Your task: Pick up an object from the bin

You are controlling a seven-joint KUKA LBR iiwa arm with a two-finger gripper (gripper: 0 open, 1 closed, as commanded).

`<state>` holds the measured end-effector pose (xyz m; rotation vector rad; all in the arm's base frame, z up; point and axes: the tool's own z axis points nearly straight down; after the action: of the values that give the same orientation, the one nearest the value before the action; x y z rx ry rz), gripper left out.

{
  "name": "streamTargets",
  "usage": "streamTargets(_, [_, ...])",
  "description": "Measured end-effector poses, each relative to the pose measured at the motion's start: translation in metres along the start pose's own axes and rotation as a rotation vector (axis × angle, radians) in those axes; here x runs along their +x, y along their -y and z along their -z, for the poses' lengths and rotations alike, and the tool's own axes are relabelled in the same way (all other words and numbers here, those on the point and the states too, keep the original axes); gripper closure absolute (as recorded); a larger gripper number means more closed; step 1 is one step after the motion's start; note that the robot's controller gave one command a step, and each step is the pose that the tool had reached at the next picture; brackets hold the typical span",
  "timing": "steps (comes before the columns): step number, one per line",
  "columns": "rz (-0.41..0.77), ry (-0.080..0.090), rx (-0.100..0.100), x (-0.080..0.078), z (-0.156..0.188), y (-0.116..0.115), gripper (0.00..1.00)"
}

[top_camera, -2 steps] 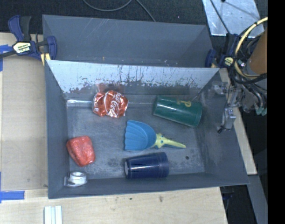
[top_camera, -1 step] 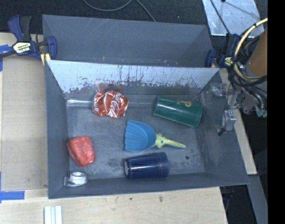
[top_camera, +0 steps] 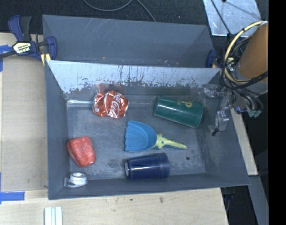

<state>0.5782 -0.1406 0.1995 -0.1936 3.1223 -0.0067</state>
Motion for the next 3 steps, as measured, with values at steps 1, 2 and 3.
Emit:
streamTargets(1, [-0.014, -0.005, -0.002, -0.031, -0.064, -0.013, 0.00])
streamTargets(2, [-0.122, -0.002, -0.002, -0.025, -0.106, -0.020, 0.00])
streamTargets(3, [-0.187, 0.000, -0.001, -0.031, -0.127, -0.008, 1.00])
